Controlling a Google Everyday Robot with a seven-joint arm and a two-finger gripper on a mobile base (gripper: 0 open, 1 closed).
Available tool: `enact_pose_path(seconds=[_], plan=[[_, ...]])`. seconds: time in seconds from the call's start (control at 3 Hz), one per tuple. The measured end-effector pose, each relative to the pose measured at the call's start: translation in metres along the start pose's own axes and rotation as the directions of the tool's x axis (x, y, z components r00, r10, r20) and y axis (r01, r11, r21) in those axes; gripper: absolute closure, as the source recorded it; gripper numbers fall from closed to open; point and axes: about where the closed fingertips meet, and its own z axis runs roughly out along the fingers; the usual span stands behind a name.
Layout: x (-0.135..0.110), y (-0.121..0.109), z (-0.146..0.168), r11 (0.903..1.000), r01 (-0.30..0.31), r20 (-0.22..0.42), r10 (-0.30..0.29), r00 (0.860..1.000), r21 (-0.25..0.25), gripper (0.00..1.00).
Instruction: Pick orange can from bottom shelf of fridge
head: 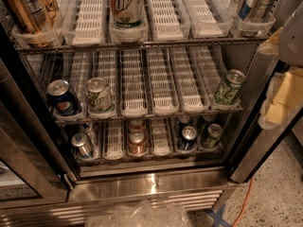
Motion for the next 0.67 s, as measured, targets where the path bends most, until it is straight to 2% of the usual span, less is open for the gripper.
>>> enact_pose_path(seconds=[0.33,0.67], plan=[[0.0,0.0,0.0,1.0,0.0,0.0,0.0,1.0,0.0,0.0],[-0.0036,0.0028,0.0044,0.9998,-0.011,0.052,0.012,0.999,-0.016,0.0]])
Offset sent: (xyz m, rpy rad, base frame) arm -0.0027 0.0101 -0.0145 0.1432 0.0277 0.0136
